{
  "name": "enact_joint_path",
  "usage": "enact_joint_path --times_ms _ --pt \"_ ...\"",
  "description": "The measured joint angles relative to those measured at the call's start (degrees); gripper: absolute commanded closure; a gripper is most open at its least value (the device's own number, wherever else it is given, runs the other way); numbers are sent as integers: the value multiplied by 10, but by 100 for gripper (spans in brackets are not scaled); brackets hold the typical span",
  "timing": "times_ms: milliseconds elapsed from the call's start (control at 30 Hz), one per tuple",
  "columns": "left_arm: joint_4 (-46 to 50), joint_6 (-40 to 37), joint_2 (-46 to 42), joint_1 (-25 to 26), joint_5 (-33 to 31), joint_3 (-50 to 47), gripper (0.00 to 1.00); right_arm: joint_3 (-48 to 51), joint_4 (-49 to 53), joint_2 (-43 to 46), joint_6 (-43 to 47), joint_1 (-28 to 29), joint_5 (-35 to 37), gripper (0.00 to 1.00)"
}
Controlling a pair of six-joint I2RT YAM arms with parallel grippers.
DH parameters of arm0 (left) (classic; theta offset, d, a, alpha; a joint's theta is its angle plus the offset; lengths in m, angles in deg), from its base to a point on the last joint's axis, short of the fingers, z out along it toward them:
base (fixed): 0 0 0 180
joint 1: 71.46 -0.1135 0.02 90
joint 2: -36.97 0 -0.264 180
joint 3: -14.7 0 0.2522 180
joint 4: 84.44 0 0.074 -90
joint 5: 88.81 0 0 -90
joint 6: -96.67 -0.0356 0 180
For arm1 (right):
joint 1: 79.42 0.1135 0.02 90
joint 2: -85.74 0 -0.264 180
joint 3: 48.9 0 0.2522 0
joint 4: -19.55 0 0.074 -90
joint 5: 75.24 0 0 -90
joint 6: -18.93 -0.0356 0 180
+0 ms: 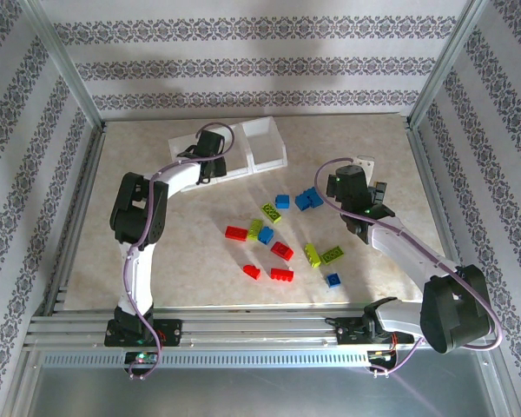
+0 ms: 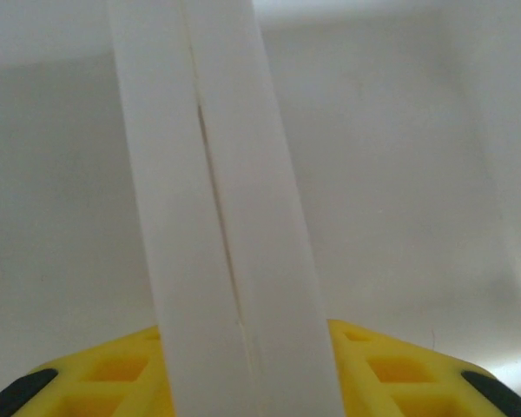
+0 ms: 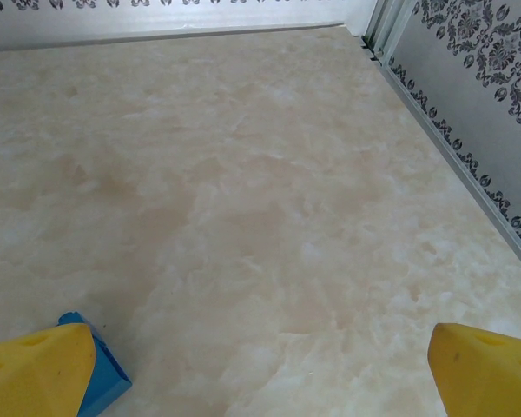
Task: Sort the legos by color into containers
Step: Move the container to the top-center of the table.
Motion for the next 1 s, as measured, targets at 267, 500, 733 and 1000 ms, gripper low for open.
enact_joint_path --times_ms 267,500,733,1000 --pt "-3 0 -39 11 10 -51 61 0 1 0 -10 0 0 2" --pt "-3 -1 -66 24 17 -87 62 0 14 1 -27 4 1 2" --pt "-4 -4 -101 44 32 -132 62 0 50 10 -68 4 6 2" --pt "-6 -3 -131 60 43 -169 62 0 91 12 -127 7 -7 2"
